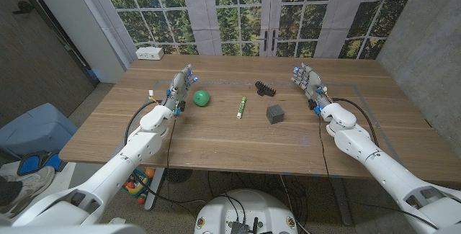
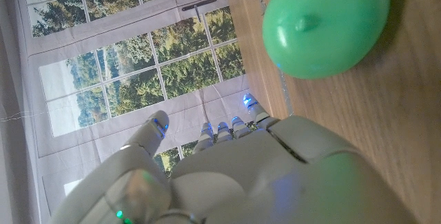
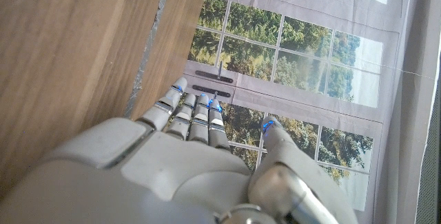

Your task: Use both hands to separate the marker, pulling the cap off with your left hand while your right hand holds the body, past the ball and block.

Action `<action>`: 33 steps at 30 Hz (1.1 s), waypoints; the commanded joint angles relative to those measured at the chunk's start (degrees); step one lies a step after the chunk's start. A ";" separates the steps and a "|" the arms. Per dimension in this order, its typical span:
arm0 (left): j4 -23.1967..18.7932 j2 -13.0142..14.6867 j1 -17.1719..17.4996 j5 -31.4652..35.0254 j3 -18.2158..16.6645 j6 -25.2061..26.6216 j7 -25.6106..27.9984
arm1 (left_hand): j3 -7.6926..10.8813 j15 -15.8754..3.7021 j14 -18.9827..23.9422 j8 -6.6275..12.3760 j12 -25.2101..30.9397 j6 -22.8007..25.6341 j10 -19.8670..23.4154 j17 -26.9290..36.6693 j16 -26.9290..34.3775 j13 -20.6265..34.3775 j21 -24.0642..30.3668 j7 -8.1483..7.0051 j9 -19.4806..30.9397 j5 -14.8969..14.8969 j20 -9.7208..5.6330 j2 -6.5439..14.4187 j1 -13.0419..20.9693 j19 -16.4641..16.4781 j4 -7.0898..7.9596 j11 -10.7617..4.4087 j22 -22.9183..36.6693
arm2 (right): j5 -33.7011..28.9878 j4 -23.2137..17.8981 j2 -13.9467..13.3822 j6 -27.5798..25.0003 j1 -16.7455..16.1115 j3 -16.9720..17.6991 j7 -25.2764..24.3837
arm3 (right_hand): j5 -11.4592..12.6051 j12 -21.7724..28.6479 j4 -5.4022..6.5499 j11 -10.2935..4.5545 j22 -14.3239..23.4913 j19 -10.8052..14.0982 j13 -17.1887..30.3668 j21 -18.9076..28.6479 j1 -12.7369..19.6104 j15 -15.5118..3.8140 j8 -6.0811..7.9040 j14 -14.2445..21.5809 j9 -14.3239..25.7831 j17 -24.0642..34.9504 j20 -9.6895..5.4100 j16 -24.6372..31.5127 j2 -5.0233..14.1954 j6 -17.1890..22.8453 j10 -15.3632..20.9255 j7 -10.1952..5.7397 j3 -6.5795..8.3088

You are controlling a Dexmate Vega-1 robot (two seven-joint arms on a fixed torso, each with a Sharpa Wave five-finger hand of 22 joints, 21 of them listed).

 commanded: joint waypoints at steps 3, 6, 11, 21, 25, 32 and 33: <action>0.86 -0.24 -0.20 0.23 -0.42 -1.32 0.10 | 0.39 -1.75 -0.55 0.38 0.36 -0.54 -0.44 0.23 0.38 0.20 0.11 0.10 0.21 0.21 -1.78 2.51 0.26 -0.37 -0.05 0.05 0.20 | -3.33 -0.05 -0.18 -0.92 1.40 -1.51 -1.58 | 0.39 0.24 -0.41 -0.13 0.09 0.51 0.23 0.08 0.64 -0.16 0.32 0.24 0.27 0.08 0.07 0.21 0.62 0.46 0.31 -0.08 0.43; 0.61 -0.04 0.06 0.13 -0.57 -1.44 0.03 | 0.40 -1.74 -0.56 0.40 0.36 -0.51 -0.44 0.23 0.38 0.20 0.03 0.09 0.21 0.21 -1.74 2.50 0.21 -0.32 -0.07 0.05 0.20 | -5.32 -2.64 -1.06 -1.14 0.44 -1.84 -3.78 | 0.40 0.24 -0.59 -0.11 0.09 0.56 0.22 0.04 0.80 -0.05 0.32 0.31 0.27 0.02 0.07 0.21 0.57 0.44 0.33 -0.11 0.50; 0.86 -0.14 0.01 0.09 -0.59 -1.68 -0.13 | 0.43 -1.75 -0.52 0.40 0.38 -0.49 -0.40 0.20 0.37 0.20 -0.10 0.09 0.21 0.21 -1.72 2.47 0.19 -0.25 -0.16 0.01 0.20 | -8.08 -5.87 -2.03 -1.59 -0.81 -2.08 -7.12 | 0.53 0.36 -1.41 0.21 0.09 1.14 0.21 0.03 1.52 0.26 0.35 1.08 0.27 -0.24 0.22 0.40 0.38 0.49 0.66 -0.06 0.80; 0.27 0.03 0.32 0.46 -0.57 -1.70 0.39 | 0.46 -1.68 -0.51 0.42 0.40 -0.47 -0.35 0.19 0.37 0.20 -0.36 0.09 0.21 0.20 -1.70 2.47 0.08 -0.15 -0.23 0.01 0.21 | -16.78 -12.62 -4.38 -4.59 -2.00 -4.07 -13.45 | 1.02 0.83 -4.24 0.27 0.24 3.02 0.20 0.25 4.06 0.77 0.81 3.74 0.31 -0.63 0.63 1.26 -0.16 1.70 2.29 0.21 1.74; 0.00 0.30 0.42 0.46 -0.72 -1.66 0.41 | 0.48 -1.66 -0.46 0.44 0.44 -0.42 -0.24 0.17 0.38 0.20 -0.47 0.08 0.22 0.20 -1.70 2.46 0.07 -0.10 -0.31 0.05 0.21 | -19.24 -13.86 -4.65 -5.69 -1.85 -4.82 -14.70 | 1.18 0.84 -5.09 0.12 0.27 3.01 0.20 0.15 4.83 0.77 0.83 3.89 0.32 -0.68 0.75 1.29 -0.32 1.78 2.47 0.20 2.00; 0.25 0.37 0.42 0.16 -0.91 -1.98 -0.08 | 0.47 -1.70 -0.47 0.46 0.44 -0.35 -0.22 0.17 0.36 0.20 -0.62 0.07 0.22 0.18 -1.65 2.39 -0.02 -0.03 -0.36 0.03 0.22 | -22.74 -17.00 -5.22 -8.47 -2.31 -5.77 -16.87 | 1.32 0.82 -5.88 0.09 0.30 3.02 0.20 0.04 5.54 0.79 0.85 3.91 0.32 -0.72 0.94 1.28 -0.43 1.88 2.56 0.09 2.21; 0.51 0.38 0.33 0.08 -0.91 -2.07 -0.39 | 0.46 -1.70 -0.47 0.46 0.44 -0.33 -0.22 0.17 0.36 0.20 -0.64 0.06 0.22 0.18 -1.65 2.37 -0.03 -0.02 -0.37 -0.02 0.22 | -24.15 -18.40 -5.44 -9.41 -2.68 -6.07 -18.05 | 1.35 0.81 -5.98 0.10 0.31 3.03 0.20 0.03 5.64 0.87 0.86 3.92 0.33 -0.73 0.96 1.28 -0.44 1.91 2.56 0.08 2.24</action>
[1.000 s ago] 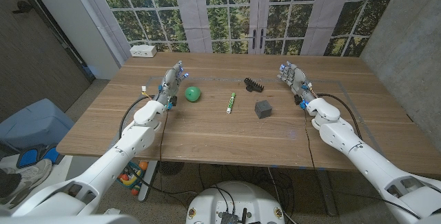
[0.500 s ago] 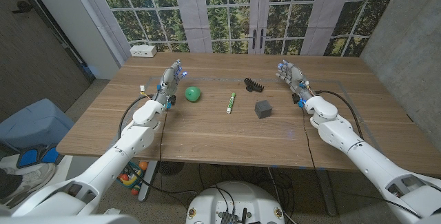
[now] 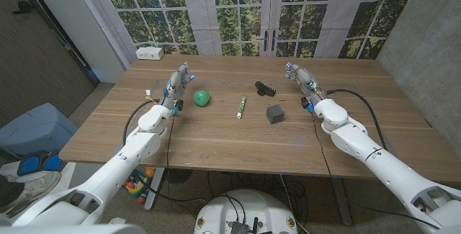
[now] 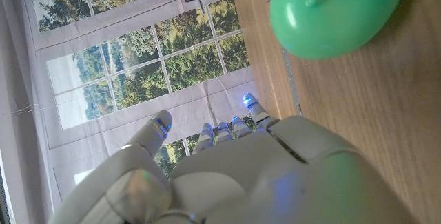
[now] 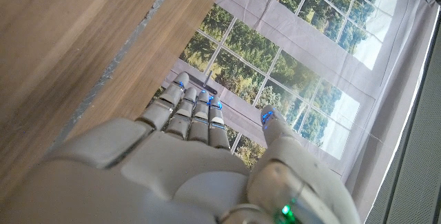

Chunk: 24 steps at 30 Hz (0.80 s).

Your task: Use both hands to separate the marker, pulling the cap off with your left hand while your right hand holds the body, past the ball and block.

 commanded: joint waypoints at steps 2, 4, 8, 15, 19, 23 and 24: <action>0.44 0.20 -0.03 -0.38 -0.28 -0.52 -0.85 | 0.16 -1.69 -0.49 0.25 0.43 -0.32 -0.27 0.17 0.36 0.21 -0.20 0.05 0.23 0.17 -1.62 2.35 -0.04 -0.01 -0.23 0.01 0.24 | -9.29 -7.84 -1.75 -5.83 -1.34 -2.11 -6.32 | 0.52 0.38 -0.80 -0.18 0.33 0.38 0.23 0.00 1.19 0.12 0.25 0.35 0.06 -0.03 0.33 0.23 0.17 0.71 0.43 0.03 0.29; 0.66 0.13 -0.11 -0.46 -0.28 -0.64 -1.03 | 0.15 -1.67 -0.44 0.26 0.44 -0.30 -0.22 0.16 0.37 0.21 -0.27 0.04 0.23 0.17 -1.59 2.34 -0.06 0.03 -0.28 -0.04 0.24 | -10.16 -8.57 -1.86 -6.32 -1.53 -2.21 -6.85 | 0.57 0.39 -1.02 -0.05 0.34 0.43 0.23 -0.02 1.41 0.02 0.24 0.38 0.07 -0.03 0.32 0.25 0.19 0.70 0.52 0.04 0.36; 1.61 -0.24 -0.44 -0.66 -0.26 -1.33 -1.74 | 0.14 -1.69 -0.44 0.26 0.45 -0.27 -0.19 0.18 0.37 0.21 -0.35 0.06 0.23 0.16 -1.56 2.31 -0.14 0.09 -0.28 -0.01 0.24 | -13.18 -11.48 -2.65 -8.67 -2.11 -2.69 -8.41 | 0.65 0.37 -1.32 -0.07 0.35 0.48 0.24 -0.05 1.71 0.10 0.22 0.47 0.07 -0.04 0.40 0.28 0.19 0.68 0.50 -0.01 0.44; 2.58 -0.63 -0.81 -0.94 -0.10 -1.91 -2.78 | 0.15 -1.62 -0.43 0.26 0.44 -0.25 -0.20 0.16 0.36 0.21 -0.51 0.10 0.24 0.15 -1.51 2.28 -0.20 0.21 -0.37 -0.03 0.25 | -16.45 -15.22 -3.74 -12.26 -2.89 -3.36 -9.18 | 0.78 0.33 -1.90 0.06 0.37 0.58 0.26 -0.12 2.21 0.18 0.21 0.52 0.08 -0.05 0.50 0.30 0.04 0.74 0.53 0.01 0.51; 2.54 -0.66 -0.75 -0.79 -0.06 -2.11 -2.71 | 0.16 -1.57 -0.38 0.25 0.43 -0.27 -0.20 0.17 0.38 0.21 -0.59 0.03 0.24 0.15 -1.52 2.28 -0.25 0.26 -0.37 -0.04 0.25 | -18.36 -17.23 -4.45 -14.21 -3.37 -3.71 -9.58 | 0.84 0.35 -2.13 -0.28 0.38 0.63 0.28 -0.16 2.39 0.05 0.20 0.52 0.09 -0.04 0.53 0.31 -0.02 0.76 0.63 0.00 0.51; 2.20 -0.59 -0.54 -0.64 -0.07 -2.19 -2.45 | 0.16 -1.62 -0.39 0.25 0.41 -0.25 -0.24 0.17 0.37 0.21 -0.70 0.02 0.24 0.14 -1.54 2.26 -0.31 0.29 -0.40 -0.05 0.25 | -20.35 -19.20 -5.13 -16.08 -3.76 -4.19 -9.78 | 0.87 0.33 -2.30 -0.10 0.39 0.66 0.29 -0.20 2.51 0.07 0.19 0.55 0.09 -0.03 0.57 0.33 -0.08 0.77 0.61 -0.08 0.48; 2.19 -0.59 -0.54 -0.63 -0.07 -2.17 -2.43 | 0.16 -1.63 -0.41 0.24 0.42 -0.26 -0.23 0.18 0.36 0.21 -0.72 0.02 0.24 0.14 -1.56 2.25 -0.33 0.30 -0.39 -0.07 0.25 | -20.41 -19.24 -5.09 -16.16 -3.78 -4.16 -9.76 | 0.87 0.33 -2.31 -0.09 0.39 0.65 0.30 -0.21 2.52 0.07 0.19 0.56 0.09 -0.03 0.58 0.34 -0.09 0.78 0.62 -0.07 0.48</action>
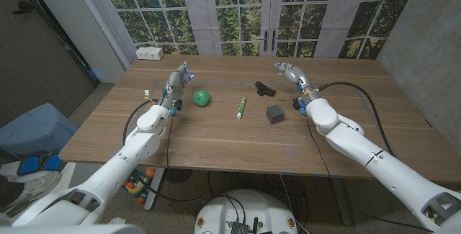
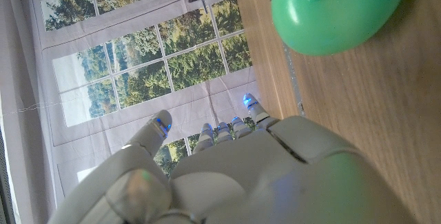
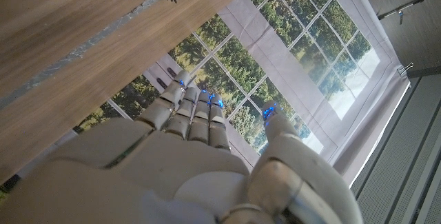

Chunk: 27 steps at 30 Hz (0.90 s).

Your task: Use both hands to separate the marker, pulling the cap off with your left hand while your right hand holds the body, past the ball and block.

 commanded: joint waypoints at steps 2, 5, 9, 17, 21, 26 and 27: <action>0.09 -0.10 0.06 0.03 0.11 -0.47 -0.23 | 0.17 -1.59 -0.39 0.25 0.43 -0.25 -0.21 0.19 0.37 0.22 -0.12 0.04 0.24 0.14 -1.51 2.27 -0.35 0.33 -0.40 -0.09 0.26 | -6.85 -6.58 -1.99 -6.35 -1.29 -1.43 -1.61 | 0.47 0.34 -0.47 0.17 0.12 0.19 0.31 -0.25 0.67 0.04 0.15 0.57 0.11 -0.03 0.20 0.35 -0.06 0.61 0.37 0.16 -0.03; -0.24 -0.02 0.29 0.12 0.04 -0.50 0.08 | 0.19 -1.61 -0.39 0.25 0.42 -0.24 -0.22 0.18 0.36 0.22 -0.19 0.03 0.24 0.14 -1.53 2.26 -0.37 0.36 -0.43 -0.07 0.26 | -8.40 -7.67 -2.28 -7.89 -1.23 -2.06 -1.45 | 0.47 0.32 -0.55 -0.03 0.13 0.22 0.33 -0.28 0.70 -0.01 0.15 0.59 0.11 -0.02 0.22 0.36 -0.10 0.67 0.33 0.07 -0.08; -0.64 0.06 0.60 0.16 -0.04 -0.63 0.32 | 0.20 -1.59 -0.34 0.25 0.42 -0.23 -0.21 0.18 0.36 0.22 -0.31 0.04 0.24 0.14 -1.54 2.22 -0.43 0.41 -0.48 -0.13 0.26 | -10.08 -8.64 -2.43 -9.52 -1.13 -2.79 -1.31 | 0.48 0.36 -0.61 -0.14 0.15 0.28 0.36 -0.31 0.72 -0.15 0.16 0.63 0.12 0.02 0.26 0.41 -0.13 0.74 0.48 -0.05 -0.17; -0.63 0.06 0.64 0.20 -0.08 -0.91 0.22 | 0.22 -1.60 -0.32 0.26 0.42 -0.18 -0.21 0.18 0.36 0.22 -0.49 0.04 0.24 0.13 -1.53 2.21 -0.53 0.54 -0.53 -0.09 0.27 | -14.93 -11.23 -2.87 -13.83 -0.89 -4.78 -1.33 | 0.48 0.40 -0.68 -0.48 0.17 0.49 0.41 -0.31 0.71 -0.33 0.18 1.21 0.14 0.09 0.29 0.68 -0.17 0.87 0.63 -0.22 -0.32; -0.69 0.01 0.71 0.15 -0.07 -0.97 0.16 | 0.22 -1.59 -0.32 0.25 0.44 -0.20 -0.15 0.18 0.35 0.22 -0.57 0.05 0.24 0.13 -1.56 2.19 -0.58 0.58 -0.55 -0.11 0.27 | -16.77 -12.21 -3.13 -15.42 -0.79 -5.56 -0.93 | 0.49 0.41 -0.72 -0.73 0.18 0.60 0.44 -0.31 0.71 -0.44 0.15 1.29 0.15 0.13 0.25 0.74 -0.22 0.83 0.65 -0.29 -0.41; -0.91 0.03 0.88 0.20 -0.07 -1.06 0.26 | 0.21 -1.60 -0.31 0.25 0.44 -0.18 -0.14 0.19 0.36 0.22 -0.66 0.07 0.24 0.12 -1.57 2.16 -0.66 0.63 -0.54 -0.15 0.27 | -18.45 -13.04 -3.25 -17.01 -0.79 -6.27 -0.46 | 0.51 0.42 -0.85 -1.03 0.21 1.06 0.50 -0.19 0.76 -0.61 0.09 1.43 0.17 0.20 0.02 0.84 -0.33 0.71 0.71 -0.43 -0.54; -0.92 0.03 0.88 0.20 -0.07 -1.05 0.26 | 0.21 -1.58 -0.29 0.25 0.43 -0.17 -0.17 0.20 0.37 0.22 -0.69 0.08 0.24 0.12 -1.57 2.16 -0.70 0.64 -0.52 -0.16 0.27 | -18.50 -13.05 -3.21 -17.06 -0.81 -6.24 -0.42 | 0.51 0.42 -0.87 -1.07 0.21 1.08 0.50 -0.19 0.78 -0.67 0.09 1.44 0.17 0.20 -0.02 0.85 -0.36 0.70 0.71 -0.47 -0.56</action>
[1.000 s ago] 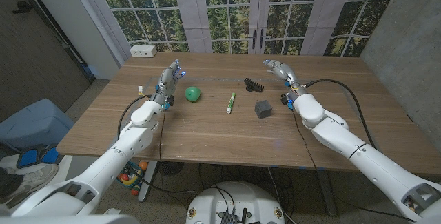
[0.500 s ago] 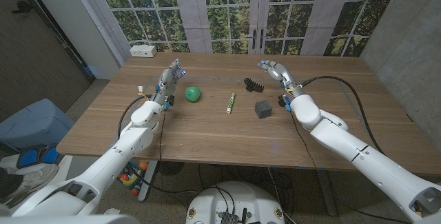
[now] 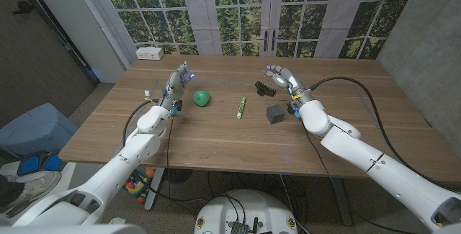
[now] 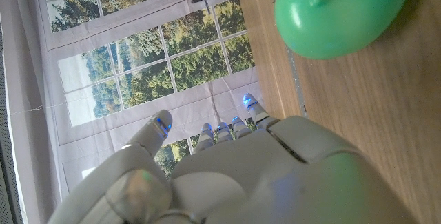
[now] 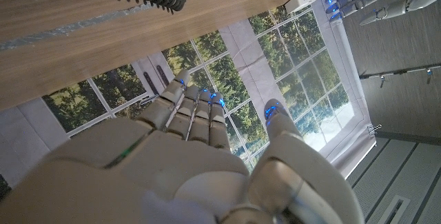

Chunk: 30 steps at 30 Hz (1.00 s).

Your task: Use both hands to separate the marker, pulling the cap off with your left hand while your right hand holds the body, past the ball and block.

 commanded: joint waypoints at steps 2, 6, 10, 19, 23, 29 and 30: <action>-0.52 0.08 0.41 0.12 -0.06 -0.21 0.14 | 0.16 -1.61 -0.30 0.26 0.43 -0.16 -0.18 0.21 0.36 0.23 -0.20 0.08 0.25 0.12 -1.68 2.15 -0.71 0.13 -0.14 -0.19 0.28 | -6.25 -2.91 -0.46 -5.30 0.08 -2.23 0.62 | 0.52 0.42 -0.33 -0.48 0.23 0.49 0.21 0.07 0.53 -0.26 0.08 0.47 0.19 0.22 -0.25 0.43 -0.12 0.28 0.11 -0.18 0.03; -0.57 0.05 0.45 0.11 -0.07 -0.30 0.14 | 0.16 -1.60 -0.31 0.27 0.43 -0.13 -0.15 0.21 0.35 0.23 -0.29 0.08 0.25 0.12 -1.66 2.13 -0.78 0.17 -0.14 -0.18 0.28 | -8.22 -3.59 -0.39 -6.71 0.12 -3.10 0.61 | 0.54 0.45 -0.50 -0.64 0.23 0.58 0.24 0.06 0.66 -0.40 0.08 0.49 0.19 0.24 -0.31 0.45 -0.24 0.26 0.20 -0.26 -0.03; -0.55 0.07 0.44 0.08 -0.08 -0.46 -0.08 | 0.17 -1.62 -0.25 0.25 0.43 -0.17 -0.15 0.21 0.37 0.23 -0.39 0.07 0.25 0.12 -1.71 2.12 -0.83 0.20 -0.17 -0.22 0.28 | -11.68 -4.42 -0.13 -9.38 0.36 -4.67 0.35 | 0.60 0.46 -0.82 -0.94 0.24 0.70 0.29 0.03 0.98 -0.63 0.11 0.63 0.21 0.26 -0.16 0.53 -0.42 0.32 0.27 -0.28 -0.06; -0.72 0.25 0.58 0.22 -0.12 -0.77 -0.23 | 0.20 -1.56 -0.20 0.25 0.43 -0.14 -0.14 0.20 0.36 0.23 -0.58 0.08 0.25 0.11 -1.64 2.10 -0.95 0.34 -0.22 -0.19 0.29 | -17.24 -5.78 0.44 -13.97 0.89 -7.57 1.51 | 0.70 0.81 -1.19 -1.44 0.29 1.65 0.51 0.16 1.63 -1.02 0.34 1.77 0.27 0.47 -0.25 1.13 -0.49 0.96 1.29 -0.82 -0.31; -0.79 0.29 0.61 0.17 -0.13 -0.80 -0.34 | 0.22 -1.56 -0.22 0.25 0.43 -0.13 -0.12 0.19 0.34 0.23 -0.68 0.08 0.25 0.12 -1.65 2.11 -0.99 0.39 -0.26 -0.17 0.29 | -20.19 -6.57 0.92 -16.87 0.99 -8.78 1.67 | 0.68 1.05 -1.27 -1.58 0.32 2.10 0.66 0.26 1.78 -1.14 0.47 2.32 0.30 0.57 0.19 1.42 -0.64 1.34 1.90 -0.81 -0.49; -0.90 0.35 0.77 0.07 -0.20 -0.89 -0.41 | 0.24 -1.59 -0.19 0.25 0.44 -0.13 -0.08 0.18 0.34 0.23 -0.79 0.08 0.25 0.12 -1.67 2.10 -1.03 0.44 -0.30 -0.23 0.29 | -23.43 -7.00 1.67 -19.42 1.30 -10.42 2.23 | 0.55 1.55 -1.29 -1.75 0.44 3.54 1.04 0.71 1.80 -1.50 0.73 3.94 0.37 0.86 1.03 2.25 -1.17 2.19 3.13 -1.06 -1.10; -0.89 0.37 0.79 0.05 -0.22 -0.92 -0.47 | 0.24 -1.60 -0.19 0.25 0.45 -0.11 -0.06 0.19 0.34 0.23 -0.83 0.08 0.25 0.12 -1.66 2.10 -1.07 0.45 -0.29 -0.22 0.29 | -23.98 -7.06 1.78 -19.95 1.43 -10.80 2.59 | 0.54 1.58 -1.29 -1.72 0.46 3.54 1.08 0.70 1.80 -1.49 0.78 4.13 0.37 0.90 1.05 2.35 -1.22 2.33 3.20 -1.05 -1.15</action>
